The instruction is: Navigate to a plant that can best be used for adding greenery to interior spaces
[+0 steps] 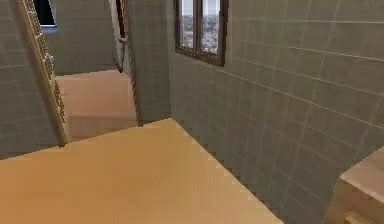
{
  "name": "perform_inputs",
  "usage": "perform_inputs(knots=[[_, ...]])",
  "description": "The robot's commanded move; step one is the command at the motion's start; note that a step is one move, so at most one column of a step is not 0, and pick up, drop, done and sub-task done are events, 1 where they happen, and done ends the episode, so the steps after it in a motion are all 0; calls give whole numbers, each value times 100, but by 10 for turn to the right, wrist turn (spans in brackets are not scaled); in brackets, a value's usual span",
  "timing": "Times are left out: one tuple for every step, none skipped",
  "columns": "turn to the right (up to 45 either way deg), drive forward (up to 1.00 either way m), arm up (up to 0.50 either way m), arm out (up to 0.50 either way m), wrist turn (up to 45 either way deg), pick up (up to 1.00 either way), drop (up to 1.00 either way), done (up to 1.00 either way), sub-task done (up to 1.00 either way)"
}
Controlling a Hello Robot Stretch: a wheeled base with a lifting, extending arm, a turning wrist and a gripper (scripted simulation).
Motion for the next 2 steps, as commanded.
perform_inputs(knots=[[-210, 0, 0, 0, 0, 0, 0, 0, 0], [-30, 0, 0, 0, 0, 0, 0, 0, 0]])
